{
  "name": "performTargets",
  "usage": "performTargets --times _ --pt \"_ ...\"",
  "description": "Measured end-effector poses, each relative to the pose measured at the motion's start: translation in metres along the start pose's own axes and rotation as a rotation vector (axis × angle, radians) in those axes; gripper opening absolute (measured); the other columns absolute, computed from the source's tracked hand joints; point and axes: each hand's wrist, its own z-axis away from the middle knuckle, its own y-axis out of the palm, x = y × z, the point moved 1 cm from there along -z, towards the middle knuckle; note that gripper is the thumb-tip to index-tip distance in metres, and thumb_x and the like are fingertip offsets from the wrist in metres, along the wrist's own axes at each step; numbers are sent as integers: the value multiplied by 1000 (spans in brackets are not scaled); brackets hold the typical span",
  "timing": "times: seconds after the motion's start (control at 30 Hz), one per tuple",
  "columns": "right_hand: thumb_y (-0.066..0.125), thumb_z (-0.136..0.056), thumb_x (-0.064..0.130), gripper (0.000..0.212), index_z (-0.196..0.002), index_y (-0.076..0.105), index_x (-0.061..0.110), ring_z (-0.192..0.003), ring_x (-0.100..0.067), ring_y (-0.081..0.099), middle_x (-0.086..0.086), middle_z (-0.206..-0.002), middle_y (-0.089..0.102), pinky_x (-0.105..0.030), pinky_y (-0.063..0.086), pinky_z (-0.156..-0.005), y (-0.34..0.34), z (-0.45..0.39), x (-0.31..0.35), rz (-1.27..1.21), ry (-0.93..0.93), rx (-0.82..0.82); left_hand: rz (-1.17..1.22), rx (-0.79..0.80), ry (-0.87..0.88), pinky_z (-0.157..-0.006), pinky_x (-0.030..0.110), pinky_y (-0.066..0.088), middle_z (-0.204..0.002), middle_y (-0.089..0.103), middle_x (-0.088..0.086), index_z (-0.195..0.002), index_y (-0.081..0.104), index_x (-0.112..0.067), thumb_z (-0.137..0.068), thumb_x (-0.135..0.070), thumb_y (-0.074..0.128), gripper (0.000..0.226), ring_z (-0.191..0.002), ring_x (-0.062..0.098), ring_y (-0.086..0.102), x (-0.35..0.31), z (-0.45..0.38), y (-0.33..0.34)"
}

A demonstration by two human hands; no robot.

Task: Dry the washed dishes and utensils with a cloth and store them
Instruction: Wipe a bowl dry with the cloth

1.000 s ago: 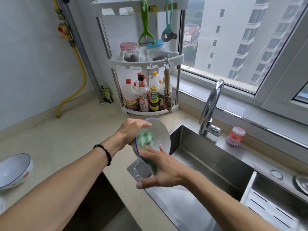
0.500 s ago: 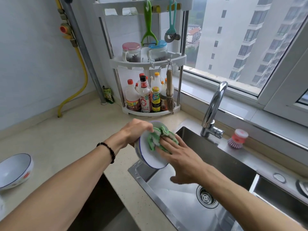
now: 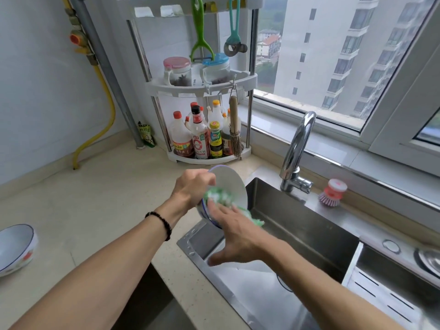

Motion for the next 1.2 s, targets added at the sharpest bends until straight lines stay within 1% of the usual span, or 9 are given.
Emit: performTargets --times 0.13,0.37,0.47,0.6,0.73,0.83,1.0,1.13,1.2 --pt "77 -79 28 73 -144 46 23 -117 -24 52 -3 -135 58 -43 44 -104 1 1 -3 -167 -47 -166 77 -48 -46 -65 34 41 -73 62 6 -55 68 -27 -57 -40 59 16 -73 28 55 5 -3 2" --pt "66 -73 -1 53 -121 64 19 -75 -31 59 -6 -87 66 -39 55 -63 -3 -3 -45 375 -145 -425 69 143 -41 -77 35 52 -109 66 7 -116 64 -24 -85 -29 60 31 -88 22 62 -8 -4 14" --pt "64 -76 2 39 -110 70 21 -72 -30 59 -4 -78 63 -37 51 -60 -11 -2 -53 425 -144 -398 -278 90 295 -108 37 34 -142 39 -2 -149 39 -26 -85 -49 63 72 -133 18 38 -11 1 13" --pt "72 -73 1 37 -100 72 25 -74 -25 59 0 -79 62 -34 46 -56 -13 2 -64 447 -129 -356 -1140 409 672 -120 50 -15 -167 13 0 -113 69 -27 -71 -81 57 69 -153 17 -14 -10 4 9" --pt "80 -69 3 42 -102 69 27 -72 -23 55 3 -80 59 -32 47 -42 -8 3 -69 381 -133 -430 -1492 391 823 -120 53 -11 -135 60 2 -106 71 -26 -91 -34 64 19 -148 22 28 -6 -2 19" --pt "79 -76 8 46 -117 63 18 -81 -28 57 -4 -94 64 -41 54 -47 -7 9 -75 320 -80 -550 -1394 345 758 -122 44 14 -95 70 -3 -95 71 -23 -89 -35 68 14 -109 19 60 -10 -6 17" --pt "73 -80 -6 56 -132 58 7 -89 -34 67 -15 -114 70 -47 59 -70 -10 18 -73 32 71 -892 -857 474 303 -59 23 42 -81 67 -1 -85 70 -16 -80 -34 82 23 -77 18 61 -5 0 13" --pt "71 -88 14 77 -154 32 20 -109 -23 65 -6 -136 56 -40 57 -89 -7 8 -42 -847 262 -609 -425 530 140 -58 20 52 -81 72 2 -86 69 -14 -80 -18 82 15 -66 11 68 -7 5 23" --pt "70 -90 35 57 -140 48 18 -105 -24 67 -9 -130 58 -40 59 -87 -13 0 -33 -1207 329 -557 -342 516 138 -58 19 52 -83 72 0 -88 70 -14 -81 -17 81 13 -65 7 68 -11 8 25"
